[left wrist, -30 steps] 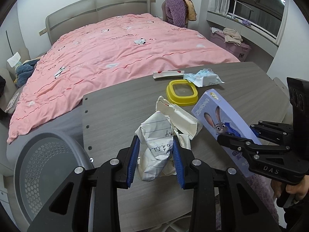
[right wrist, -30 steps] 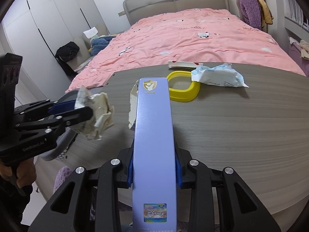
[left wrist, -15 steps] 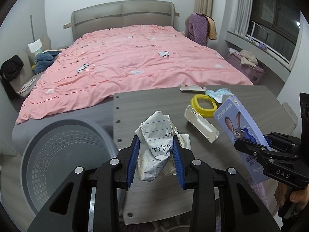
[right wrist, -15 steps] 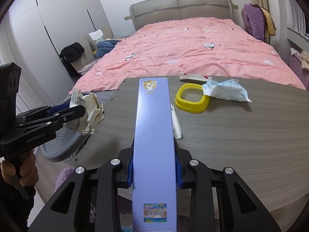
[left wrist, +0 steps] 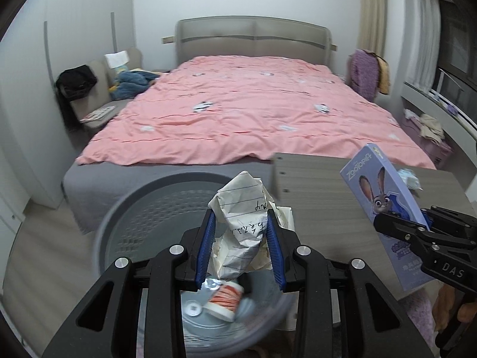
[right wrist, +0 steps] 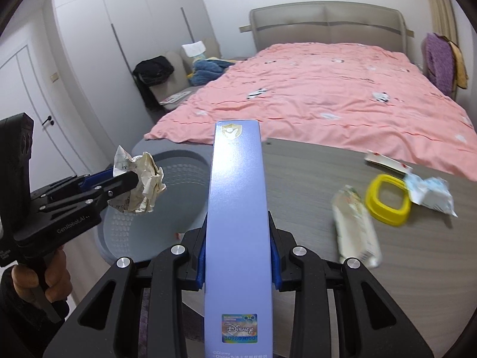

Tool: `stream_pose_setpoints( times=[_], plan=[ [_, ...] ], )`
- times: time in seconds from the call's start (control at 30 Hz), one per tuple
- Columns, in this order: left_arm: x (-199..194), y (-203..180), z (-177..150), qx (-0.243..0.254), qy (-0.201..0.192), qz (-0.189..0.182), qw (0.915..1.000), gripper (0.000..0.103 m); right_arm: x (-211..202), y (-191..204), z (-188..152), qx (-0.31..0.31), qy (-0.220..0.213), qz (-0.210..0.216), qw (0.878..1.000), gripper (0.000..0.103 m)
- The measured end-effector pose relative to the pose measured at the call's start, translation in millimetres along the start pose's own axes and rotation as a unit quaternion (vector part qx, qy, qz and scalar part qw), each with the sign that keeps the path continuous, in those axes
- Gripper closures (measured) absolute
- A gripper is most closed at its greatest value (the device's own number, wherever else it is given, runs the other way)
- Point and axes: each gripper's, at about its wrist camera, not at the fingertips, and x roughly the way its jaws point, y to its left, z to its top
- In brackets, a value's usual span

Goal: Collect trash
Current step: 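Carry the paper and box over the grey basket and open both grippers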

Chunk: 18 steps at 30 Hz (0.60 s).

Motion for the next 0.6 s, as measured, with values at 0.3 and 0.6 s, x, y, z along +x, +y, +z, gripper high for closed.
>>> stream_pose_setpoints(
  times=[0.3, 0.6],
  plan=[
    [12.3, 57.8, -8.6, -0.066, 0.009, 0.064, 0.9957, 0.07, 48.8, 58.2, 27.7, -0.037, 0.025, 0.046, 0.998, 0.072],
    [33.5, 93.4, -14.8, -0.103, 0.034, 0.07, 0.9916, 0.069, 96.4, 91.8, 41.8, -0.05, 0.059, 0.065, 0.995, 0.072]
  ],
)
